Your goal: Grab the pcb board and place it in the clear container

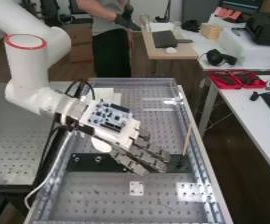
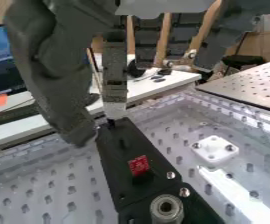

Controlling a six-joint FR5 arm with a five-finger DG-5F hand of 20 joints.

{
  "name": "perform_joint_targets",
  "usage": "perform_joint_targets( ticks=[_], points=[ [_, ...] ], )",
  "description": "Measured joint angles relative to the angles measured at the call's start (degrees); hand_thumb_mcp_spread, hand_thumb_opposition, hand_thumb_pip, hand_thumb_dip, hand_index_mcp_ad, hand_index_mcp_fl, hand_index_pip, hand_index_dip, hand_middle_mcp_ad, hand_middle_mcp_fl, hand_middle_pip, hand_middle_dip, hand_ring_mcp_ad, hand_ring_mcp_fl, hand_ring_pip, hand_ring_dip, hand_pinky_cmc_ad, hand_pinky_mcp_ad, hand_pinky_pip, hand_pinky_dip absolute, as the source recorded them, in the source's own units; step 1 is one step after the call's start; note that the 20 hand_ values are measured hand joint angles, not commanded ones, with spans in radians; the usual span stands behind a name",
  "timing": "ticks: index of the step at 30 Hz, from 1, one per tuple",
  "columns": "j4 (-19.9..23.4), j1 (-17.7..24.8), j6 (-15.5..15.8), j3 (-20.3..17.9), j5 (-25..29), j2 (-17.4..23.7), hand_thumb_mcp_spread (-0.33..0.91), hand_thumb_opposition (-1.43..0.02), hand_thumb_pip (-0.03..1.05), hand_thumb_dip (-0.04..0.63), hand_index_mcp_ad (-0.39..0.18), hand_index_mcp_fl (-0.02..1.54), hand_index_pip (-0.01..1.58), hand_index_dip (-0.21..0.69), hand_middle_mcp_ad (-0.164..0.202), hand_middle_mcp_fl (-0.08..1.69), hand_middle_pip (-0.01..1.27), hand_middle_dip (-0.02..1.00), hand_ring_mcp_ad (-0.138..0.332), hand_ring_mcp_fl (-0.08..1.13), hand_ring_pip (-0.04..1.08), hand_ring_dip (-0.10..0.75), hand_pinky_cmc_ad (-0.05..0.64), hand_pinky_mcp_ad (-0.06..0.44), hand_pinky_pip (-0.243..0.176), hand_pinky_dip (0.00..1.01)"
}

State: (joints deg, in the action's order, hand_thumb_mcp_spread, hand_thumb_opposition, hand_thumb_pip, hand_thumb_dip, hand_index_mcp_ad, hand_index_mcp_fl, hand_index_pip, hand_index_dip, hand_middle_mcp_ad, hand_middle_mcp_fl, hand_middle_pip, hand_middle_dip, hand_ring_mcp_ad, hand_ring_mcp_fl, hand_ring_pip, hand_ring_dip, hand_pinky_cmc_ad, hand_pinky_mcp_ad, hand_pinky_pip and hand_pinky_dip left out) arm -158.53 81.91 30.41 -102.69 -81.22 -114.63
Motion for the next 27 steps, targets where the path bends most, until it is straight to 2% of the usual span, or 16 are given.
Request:
perform_joint_targets(
  ticks=[2,10,22,27],
  points=[
    [0.23,-0.12,0.05,0.24,-0.39,-0.53,0.44,-0.85,0.63,0.260,-0.042,0.04,1.48,0.157,0.044,0.04,0.14,0.12,0.087,0.00,0.08,0.014,0.262,0.145,-0.075,0.33],
    [1.99,-0.55,1.11,0.60,-2.15,-2.01,0.45,-0.87,0.63,0.269,-0.051,0.01,1.56,0.188,0.044,0.05,0.14,0.14,0.089,0.00,0.08,0.012,0.262,0.145,-0.075,0.25],
    [4.06,-2.03,6.19,1.11,-4.64,-3.48,0.47,-0.88,0.63,0.269,-0.054,0.01,1.56,0.188,0.044,0.07,0.14,0.16,0.098,0.00,0.08,0.016,0.262,0.141,-0.075,0.24],
    [5.42,-2.39,7.36,0.90,-5.47,-4.00,0.48,-0.88,0.63,0.278,-0.054,0.03,1.55,0.188,0.045,0.07,0.14,0.16,0.098,0.00,0.08,0.016,0.262,0.141,-0.075,0.24]
  ],
)
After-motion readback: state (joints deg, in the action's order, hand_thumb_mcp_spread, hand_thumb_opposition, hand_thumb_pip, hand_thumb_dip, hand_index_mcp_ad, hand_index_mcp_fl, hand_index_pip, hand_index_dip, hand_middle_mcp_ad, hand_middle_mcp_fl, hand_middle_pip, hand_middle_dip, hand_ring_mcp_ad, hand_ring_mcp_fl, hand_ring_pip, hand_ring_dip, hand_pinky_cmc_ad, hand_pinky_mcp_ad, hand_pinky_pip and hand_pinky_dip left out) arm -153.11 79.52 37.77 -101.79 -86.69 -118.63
